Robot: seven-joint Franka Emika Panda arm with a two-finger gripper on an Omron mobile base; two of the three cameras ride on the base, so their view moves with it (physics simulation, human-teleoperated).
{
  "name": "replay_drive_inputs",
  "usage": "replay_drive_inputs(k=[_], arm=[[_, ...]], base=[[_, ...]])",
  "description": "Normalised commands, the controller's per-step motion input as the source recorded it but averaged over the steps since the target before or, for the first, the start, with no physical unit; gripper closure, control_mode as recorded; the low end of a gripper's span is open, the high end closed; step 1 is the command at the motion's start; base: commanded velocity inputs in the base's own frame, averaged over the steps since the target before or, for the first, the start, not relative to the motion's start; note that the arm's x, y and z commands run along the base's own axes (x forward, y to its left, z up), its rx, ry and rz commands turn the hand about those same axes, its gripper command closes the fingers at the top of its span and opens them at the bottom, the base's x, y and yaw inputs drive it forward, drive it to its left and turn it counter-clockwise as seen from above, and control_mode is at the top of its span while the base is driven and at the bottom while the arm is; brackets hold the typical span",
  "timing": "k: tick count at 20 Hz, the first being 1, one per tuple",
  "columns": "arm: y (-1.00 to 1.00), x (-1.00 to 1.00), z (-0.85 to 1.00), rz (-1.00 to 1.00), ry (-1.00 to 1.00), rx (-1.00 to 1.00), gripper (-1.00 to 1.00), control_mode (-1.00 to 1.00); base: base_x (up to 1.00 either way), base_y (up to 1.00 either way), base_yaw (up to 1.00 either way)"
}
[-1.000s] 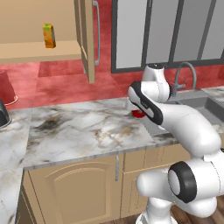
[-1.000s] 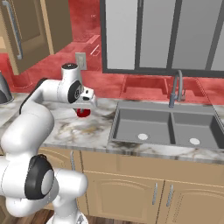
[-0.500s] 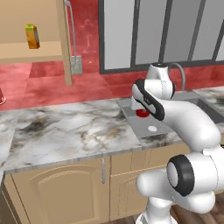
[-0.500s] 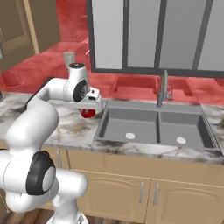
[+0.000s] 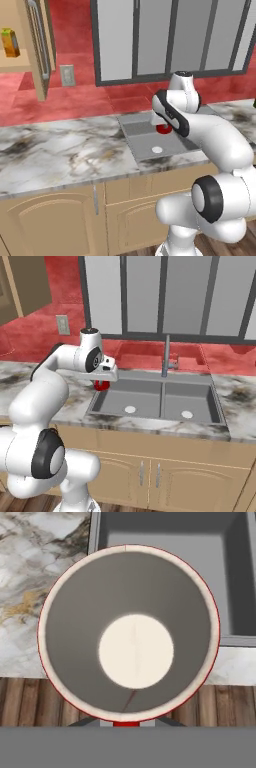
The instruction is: Pick the mug and place it in the sink. Pick the bowl and place it in the open cabinet and then close the cabinet.
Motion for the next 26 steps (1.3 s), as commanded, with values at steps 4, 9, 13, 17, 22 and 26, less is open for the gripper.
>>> replay_drive_inputs(k=[4,9,13,17,22,26], arm=[[0.00,0.00,0.00,0.00,0.00,0.00,1.00,1.00],[0.00,0.00,0.00,0.00,0.00,0.00,1.00,1.00],[0.00,0.00,0.00,0.00,0.00,0.00,1.00,1.00],[0.00,0.00,0.00,0.00,0.00,0.00,1.00,1.00],[0.00,0.00,0.00,0.00,0.00,0.00,1.00,1.00],[0.00,0.00,0.00,0.00,0.00,0.00,1.00,1.00]], base=[[0.15,-0.18,0.00],[0.13,-0.33,0.00],[0.11,-0.50,0.00],[0.04,-0.59,0.00],[0.04,-0.50,0.00],[0.05,-0.43,0.00]])
